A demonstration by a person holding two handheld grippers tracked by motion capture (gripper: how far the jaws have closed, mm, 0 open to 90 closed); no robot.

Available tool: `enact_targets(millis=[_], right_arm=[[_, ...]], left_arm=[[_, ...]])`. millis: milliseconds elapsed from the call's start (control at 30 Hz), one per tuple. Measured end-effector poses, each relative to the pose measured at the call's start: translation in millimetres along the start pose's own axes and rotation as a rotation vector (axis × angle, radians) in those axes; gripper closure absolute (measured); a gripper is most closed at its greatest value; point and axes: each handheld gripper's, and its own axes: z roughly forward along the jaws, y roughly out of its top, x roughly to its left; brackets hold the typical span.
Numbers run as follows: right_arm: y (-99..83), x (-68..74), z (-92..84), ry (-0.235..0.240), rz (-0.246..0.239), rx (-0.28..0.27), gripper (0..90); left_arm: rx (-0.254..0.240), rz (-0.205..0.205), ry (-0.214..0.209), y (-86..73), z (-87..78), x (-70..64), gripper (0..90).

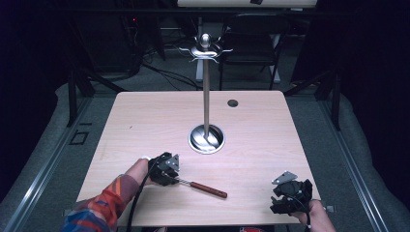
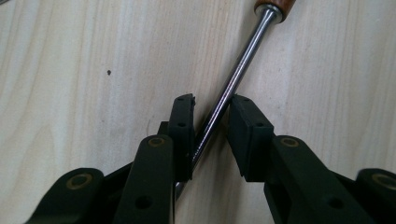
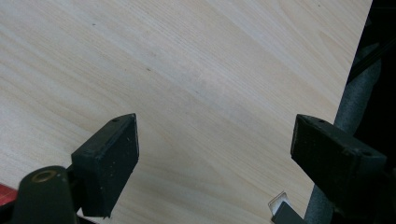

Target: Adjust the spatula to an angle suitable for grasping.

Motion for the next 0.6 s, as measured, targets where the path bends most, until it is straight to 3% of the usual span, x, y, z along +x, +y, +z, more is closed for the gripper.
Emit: enact_targets(millis=[100, 300, 500, 600], right_arm=[[0.5, -1.3, -1.2, -0.003, -0.014, 0.019, 14.9], [0.0, -0.2, 0.0, 0.002, -0.005, 0.007, 14.9], [0.3, -0.2, -0.2, 0.002, -0.013, 0.016, 14.9], [0.3, -0.1, 0.0, 0.002, -0.013, 0.015, 14.9]], left_arm=[[-0.001, 0.001, 0.001, -0.4, 0.0, 0.2, 72.0], [-0.001, -0.004, -0.005, -1.2, -0.2, 0.8, 76.0], [0.025, 0.042, -0.002, -1.3, -2.0, -1.0, 80.2], [0.024, 0.035, -0.006, -2.3, -2.2, -1.3, 81.3]])
